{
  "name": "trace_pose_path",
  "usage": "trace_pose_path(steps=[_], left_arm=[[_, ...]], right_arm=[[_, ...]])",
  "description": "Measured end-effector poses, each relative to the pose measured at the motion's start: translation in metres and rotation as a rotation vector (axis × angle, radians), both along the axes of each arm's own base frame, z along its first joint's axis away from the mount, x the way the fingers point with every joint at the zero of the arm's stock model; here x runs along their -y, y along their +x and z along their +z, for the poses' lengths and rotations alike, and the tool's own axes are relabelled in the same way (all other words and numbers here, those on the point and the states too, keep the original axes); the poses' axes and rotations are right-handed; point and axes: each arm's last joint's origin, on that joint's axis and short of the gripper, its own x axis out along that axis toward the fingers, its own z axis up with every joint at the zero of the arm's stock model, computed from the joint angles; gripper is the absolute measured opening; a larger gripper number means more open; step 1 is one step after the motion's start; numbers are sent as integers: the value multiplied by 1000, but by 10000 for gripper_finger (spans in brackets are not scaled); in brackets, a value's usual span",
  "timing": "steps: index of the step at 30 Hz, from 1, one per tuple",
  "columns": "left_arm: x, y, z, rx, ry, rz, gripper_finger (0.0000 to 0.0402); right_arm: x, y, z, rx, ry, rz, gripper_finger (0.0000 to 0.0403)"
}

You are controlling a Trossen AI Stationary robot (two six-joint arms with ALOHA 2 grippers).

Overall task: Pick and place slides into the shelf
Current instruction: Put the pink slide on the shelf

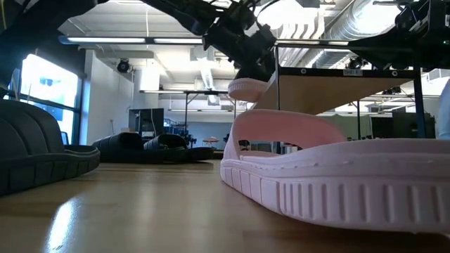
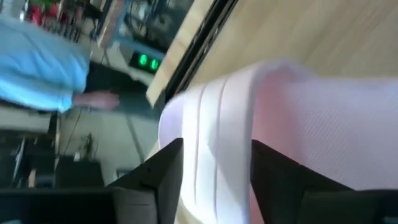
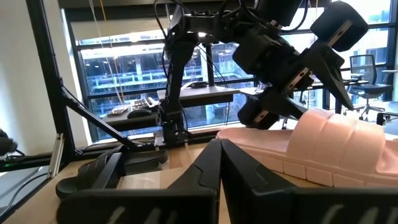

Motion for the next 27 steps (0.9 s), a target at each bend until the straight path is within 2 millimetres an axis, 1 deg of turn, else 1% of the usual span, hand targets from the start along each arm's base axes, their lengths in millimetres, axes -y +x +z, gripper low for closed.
trace_pose_path(steps=[5,7,13,16,18,21,24,27], left_arm=[[10,1,4,-97,59,110,187],[16,1,11,-135,59,132,190],[32,1,44,-158,35,194,184],[38,-5,67,-162,-4,272,182],[42,-12,81,-166,-79,348,183],[52,-27,99,-211,-254,438,180],[64,-47,107,-252,-415,521,170],[74,-64,108,-342,-608,614,154]], right_arm=[[0,0,0,0,0,0,0],[0,0,0,0,0,0,0],[0,0,0,0,0,0,0],[0,0,0,0,1,0,0],[0,0,0,3,19,3,0],[0,0,0,8,48,8,0],[0,0,0,9,51,8,0],[1,-1,2,2,54,-2,0]])
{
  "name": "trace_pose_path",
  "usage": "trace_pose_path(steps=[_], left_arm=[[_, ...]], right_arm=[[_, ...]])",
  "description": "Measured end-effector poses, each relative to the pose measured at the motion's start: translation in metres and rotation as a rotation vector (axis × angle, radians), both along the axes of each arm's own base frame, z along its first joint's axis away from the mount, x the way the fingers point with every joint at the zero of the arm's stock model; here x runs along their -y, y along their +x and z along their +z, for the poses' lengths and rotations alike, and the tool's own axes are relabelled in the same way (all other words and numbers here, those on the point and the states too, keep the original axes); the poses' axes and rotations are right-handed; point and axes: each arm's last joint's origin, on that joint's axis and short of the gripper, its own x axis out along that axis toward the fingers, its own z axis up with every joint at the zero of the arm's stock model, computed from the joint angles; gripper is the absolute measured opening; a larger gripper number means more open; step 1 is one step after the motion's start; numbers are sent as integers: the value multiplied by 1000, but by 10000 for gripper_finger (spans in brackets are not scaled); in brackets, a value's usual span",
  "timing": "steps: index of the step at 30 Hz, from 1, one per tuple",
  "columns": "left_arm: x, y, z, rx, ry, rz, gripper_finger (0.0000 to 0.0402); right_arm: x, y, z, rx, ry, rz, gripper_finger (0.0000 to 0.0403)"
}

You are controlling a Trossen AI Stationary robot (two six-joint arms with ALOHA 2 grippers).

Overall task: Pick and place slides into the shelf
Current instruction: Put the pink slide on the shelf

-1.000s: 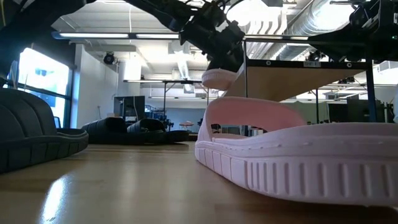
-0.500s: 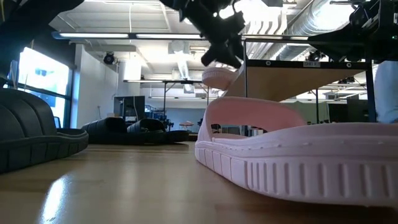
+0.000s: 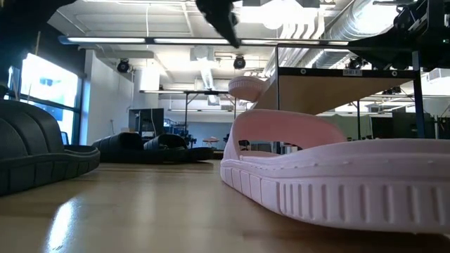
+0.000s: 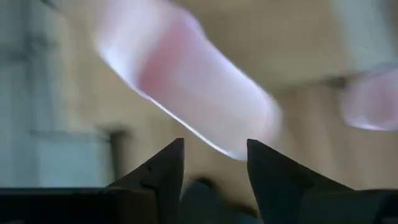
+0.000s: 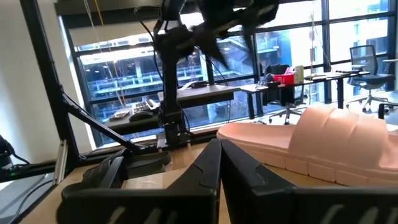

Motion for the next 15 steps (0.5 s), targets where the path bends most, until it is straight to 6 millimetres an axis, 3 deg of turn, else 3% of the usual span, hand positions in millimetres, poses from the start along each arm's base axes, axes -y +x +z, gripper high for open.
trace_pose_path(steps=[3,6,15], left_arm=[[8,-8,-3,-28,-225,13,133],[16,-2,-10,-2,-348,-58,108],[47,17,-68,-174,-353,-75,34]], right_arm=[[1,-2,7,-5,1,-16,0],[2,-5,13,-23,7,-32,0],[5,-8,17,-83,43,-74,0]])
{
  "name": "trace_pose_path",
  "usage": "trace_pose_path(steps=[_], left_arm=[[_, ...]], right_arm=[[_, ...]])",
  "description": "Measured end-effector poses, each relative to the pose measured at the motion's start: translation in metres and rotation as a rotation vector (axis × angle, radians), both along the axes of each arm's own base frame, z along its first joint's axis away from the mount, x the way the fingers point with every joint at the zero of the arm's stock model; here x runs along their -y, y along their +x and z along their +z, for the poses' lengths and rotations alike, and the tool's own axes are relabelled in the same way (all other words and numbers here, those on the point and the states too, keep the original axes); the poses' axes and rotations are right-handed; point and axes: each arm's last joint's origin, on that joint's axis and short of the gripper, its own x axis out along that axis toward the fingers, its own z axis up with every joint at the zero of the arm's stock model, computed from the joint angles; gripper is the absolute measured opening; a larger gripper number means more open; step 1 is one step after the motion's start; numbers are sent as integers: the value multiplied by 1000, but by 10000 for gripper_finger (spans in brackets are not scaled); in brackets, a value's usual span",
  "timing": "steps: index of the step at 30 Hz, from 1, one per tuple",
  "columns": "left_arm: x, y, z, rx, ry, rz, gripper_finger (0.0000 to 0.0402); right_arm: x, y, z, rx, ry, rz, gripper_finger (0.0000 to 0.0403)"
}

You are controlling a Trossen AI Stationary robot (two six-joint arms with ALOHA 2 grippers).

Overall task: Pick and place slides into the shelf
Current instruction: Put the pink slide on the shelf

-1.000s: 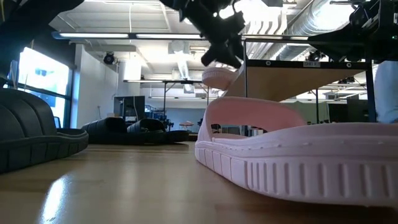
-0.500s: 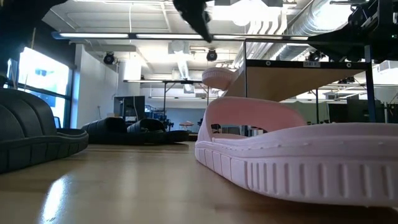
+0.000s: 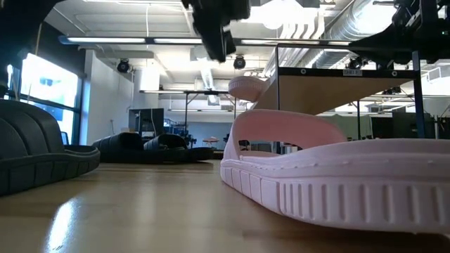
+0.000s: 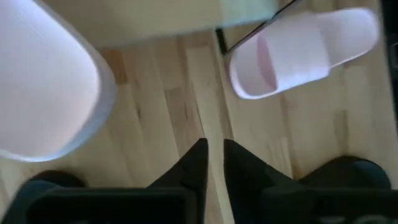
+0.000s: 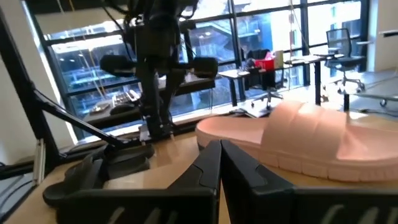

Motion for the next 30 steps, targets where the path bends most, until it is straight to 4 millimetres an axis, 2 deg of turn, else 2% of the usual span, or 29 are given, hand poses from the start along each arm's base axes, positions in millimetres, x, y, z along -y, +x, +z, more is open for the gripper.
trace_pose_path(steps=[5,8,13,16,24,30], left_arm=[[10,7,-31,-76,190,80,3],[15,6,-34,-61,281,128,6],[24,8,-30,111,328,145,4],[24,9,-36,175,336,160,1],[13,1,-66,109,394,231,1],[3,2,-63,155,414,258,2]], right_arm=[[1,0,-4,-39,5,-23,0],[1,0,-5,-48,3,-28,0],[1,0,-5,-50,4,-30,0],[1,0,-5,-53,4,-30,0],[1,0,-5,-57,5,-31,0],[1,0,-5,-55,11,-30,0]])
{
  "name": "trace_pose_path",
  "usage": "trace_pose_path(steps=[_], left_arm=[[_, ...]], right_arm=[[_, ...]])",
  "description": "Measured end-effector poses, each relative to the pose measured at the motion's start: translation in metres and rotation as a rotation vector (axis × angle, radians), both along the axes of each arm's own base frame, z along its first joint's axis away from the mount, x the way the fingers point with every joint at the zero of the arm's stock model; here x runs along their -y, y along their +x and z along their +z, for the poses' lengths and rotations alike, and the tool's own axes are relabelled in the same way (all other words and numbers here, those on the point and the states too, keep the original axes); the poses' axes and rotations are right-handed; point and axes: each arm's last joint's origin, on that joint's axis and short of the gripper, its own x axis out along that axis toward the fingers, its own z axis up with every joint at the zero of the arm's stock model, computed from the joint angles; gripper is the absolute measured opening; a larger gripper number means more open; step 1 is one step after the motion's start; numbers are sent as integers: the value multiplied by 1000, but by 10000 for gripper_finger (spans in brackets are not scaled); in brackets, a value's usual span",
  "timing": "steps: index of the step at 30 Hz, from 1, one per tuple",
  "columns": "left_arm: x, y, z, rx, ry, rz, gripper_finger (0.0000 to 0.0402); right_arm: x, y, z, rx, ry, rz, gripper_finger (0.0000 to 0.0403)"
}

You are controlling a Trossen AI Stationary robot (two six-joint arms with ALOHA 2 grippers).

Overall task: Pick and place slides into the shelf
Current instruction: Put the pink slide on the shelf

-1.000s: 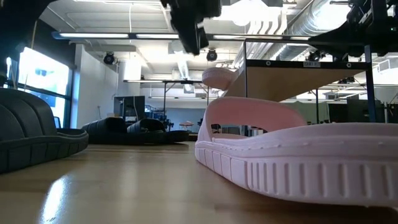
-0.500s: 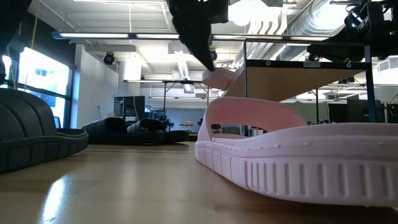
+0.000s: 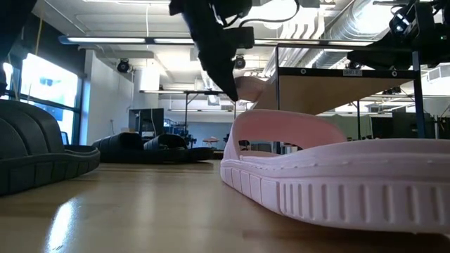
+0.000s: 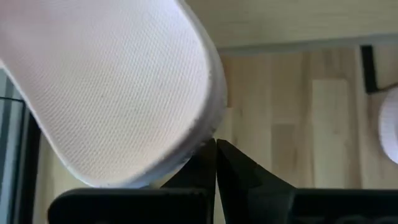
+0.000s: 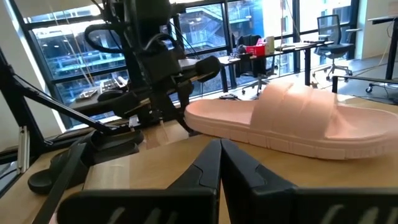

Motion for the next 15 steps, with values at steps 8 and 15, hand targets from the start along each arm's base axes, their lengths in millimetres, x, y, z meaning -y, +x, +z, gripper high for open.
trace_pose_path(steps=[8,15], left_arm=[[-25,-4,2,34,25,41,2],[-60,-13,5,71,60,100,3]], right_arm=[[0,0,0,-3,3,0,0],[0,0,-2,-20,8,0,0]])
